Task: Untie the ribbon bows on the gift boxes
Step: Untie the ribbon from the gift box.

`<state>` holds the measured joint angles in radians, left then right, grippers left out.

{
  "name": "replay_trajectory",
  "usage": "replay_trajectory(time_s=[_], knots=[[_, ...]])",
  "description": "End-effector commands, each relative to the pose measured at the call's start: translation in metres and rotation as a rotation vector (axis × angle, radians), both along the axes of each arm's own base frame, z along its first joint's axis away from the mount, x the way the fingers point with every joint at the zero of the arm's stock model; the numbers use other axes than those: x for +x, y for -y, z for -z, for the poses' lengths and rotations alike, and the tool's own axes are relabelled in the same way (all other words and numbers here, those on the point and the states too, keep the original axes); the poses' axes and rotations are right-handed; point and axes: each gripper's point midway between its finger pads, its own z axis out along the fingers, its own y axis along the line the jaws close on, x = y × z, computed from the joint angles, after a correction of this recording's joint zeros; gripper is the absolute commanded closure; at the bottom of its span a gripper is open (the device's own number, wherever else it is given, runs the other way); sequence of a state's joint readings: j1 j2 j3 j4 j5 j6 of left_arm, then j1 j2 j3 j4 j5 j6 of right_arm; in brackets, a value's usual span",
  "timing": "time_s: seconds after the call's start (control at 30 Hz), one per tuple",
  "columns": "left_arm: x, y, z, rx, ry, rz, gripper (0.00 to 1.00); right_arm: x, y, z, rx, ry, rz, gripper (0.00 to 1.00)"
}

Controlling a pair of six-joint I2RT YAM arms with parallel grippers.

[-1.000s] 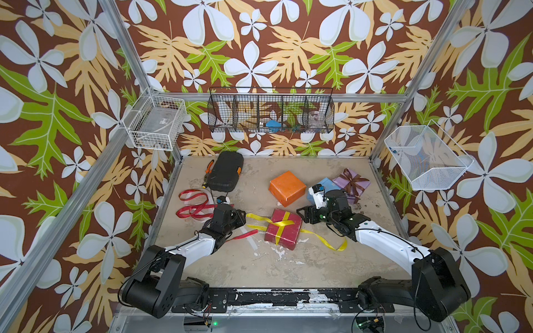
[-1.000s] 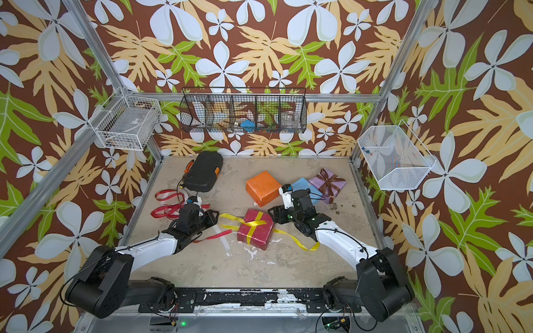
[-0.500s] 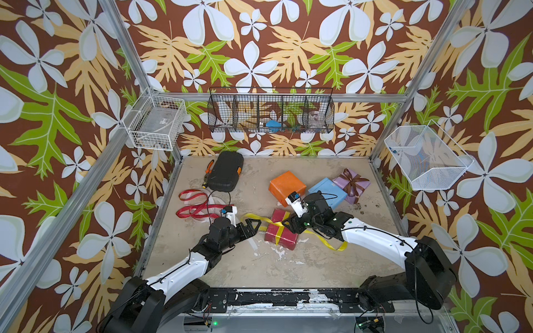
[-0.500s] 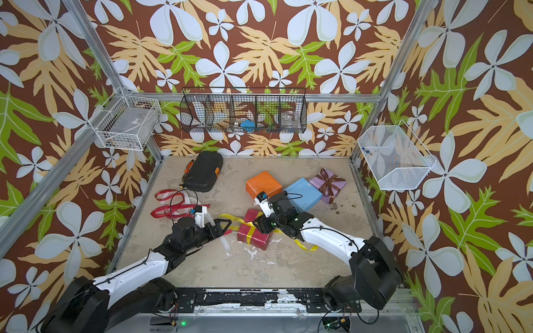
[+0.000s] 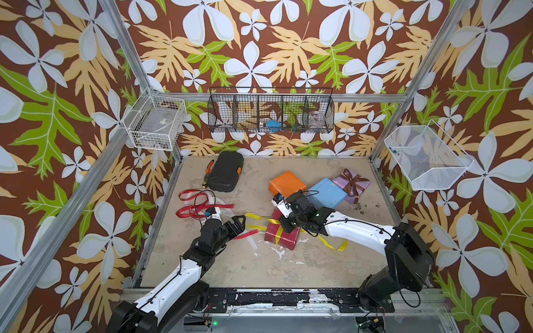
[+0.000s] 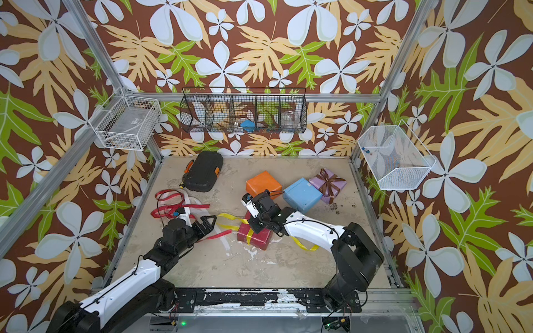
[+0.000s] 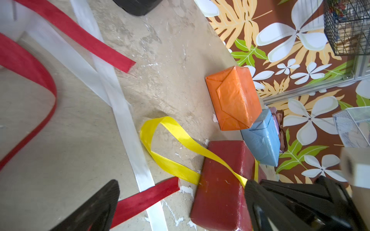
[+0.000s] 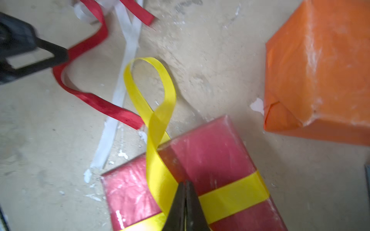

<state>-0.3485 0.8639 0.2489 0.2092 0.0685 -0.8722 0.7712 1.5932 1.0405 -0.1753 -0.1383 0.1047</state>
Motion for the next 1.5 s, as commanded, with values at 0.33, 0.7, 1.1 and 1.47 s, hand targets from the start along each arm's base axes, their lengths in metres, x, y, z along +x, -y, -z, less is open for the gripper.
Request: replay_trajectory(time_s=[0.33, 0.7, 1.1, 1.47], knots=[[-0.008, -0.023, -0.008, 0.013, 0.054, -0.098, 0.0, 0.025, -0.05, -0.011, 0.002, -0.02, -0.061, 0.72], [-0.007, 0.003, -0.009, 0.082, 0.051, 0.098, 0.0, -0.005, -0.004, 0.021, -0.153, -0.033, -0.076, 0.29], [0.003, 0.009, -0.004, 0.123, 0.032, 0.136, 0.0, 0.014, -0.005, 0.019, -0.202, 0.011, -0.024, 1.0], [0.001, 0.008, -0.007, 0.111, 0.054, 0.132, 0.0, 0.036, -0.106, -0.009, -0.022, 0.025, -0.115, 0.37]])
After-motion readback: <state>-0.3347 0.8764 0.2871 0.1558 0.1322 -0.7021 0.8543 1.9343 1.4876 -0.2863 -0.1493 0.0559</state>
